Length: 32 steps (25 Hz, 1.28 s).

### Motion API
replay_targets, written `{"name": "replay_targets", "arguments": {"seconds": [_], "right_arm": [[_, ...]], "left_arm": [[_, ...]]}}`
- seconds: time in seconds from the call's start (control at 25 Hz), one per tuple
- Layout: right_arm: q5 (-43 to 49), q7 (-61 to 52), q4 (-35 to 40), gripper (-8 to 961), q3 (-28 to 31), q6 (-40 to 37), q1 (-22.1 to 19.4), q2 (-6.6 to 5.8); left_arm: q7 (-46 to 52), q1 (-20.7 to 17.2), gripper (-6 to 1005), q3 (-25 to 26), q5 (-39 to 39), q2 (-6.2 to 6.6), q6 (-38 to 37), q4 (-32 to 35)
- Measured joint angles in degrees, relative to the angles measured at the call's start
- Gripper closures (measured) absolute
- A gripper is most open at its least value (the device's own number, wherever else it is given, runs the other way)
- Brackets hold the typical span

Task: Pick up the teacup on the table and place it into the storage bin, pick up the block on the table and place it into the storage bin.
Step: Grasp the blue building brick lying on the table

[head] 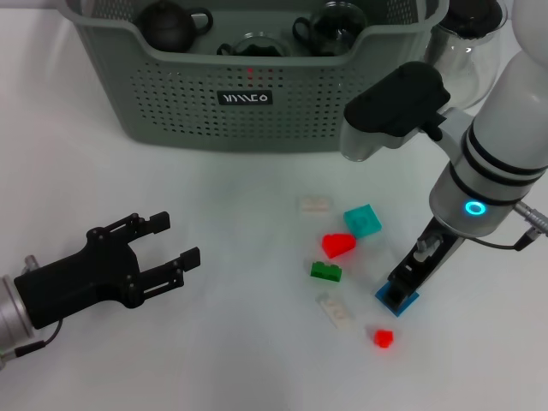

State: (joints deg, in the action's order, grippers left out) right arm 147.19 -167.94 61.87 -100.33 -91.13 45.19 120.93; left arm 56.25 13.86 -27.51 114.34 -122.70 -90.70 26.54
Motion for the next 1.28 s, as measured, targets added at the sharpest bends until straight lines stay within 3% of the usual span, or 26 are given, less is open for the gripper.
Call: {"name": "replay_targets", "arguments": {"seconds": [1.28], "right_arm": [[0.8,0.9,2.2,379,-4.6,3.1,-0.5,0.01]], "left_arm": [[0.1,-0.2,238,0.0,0.0,0.00,0.4,-0.1]]}}
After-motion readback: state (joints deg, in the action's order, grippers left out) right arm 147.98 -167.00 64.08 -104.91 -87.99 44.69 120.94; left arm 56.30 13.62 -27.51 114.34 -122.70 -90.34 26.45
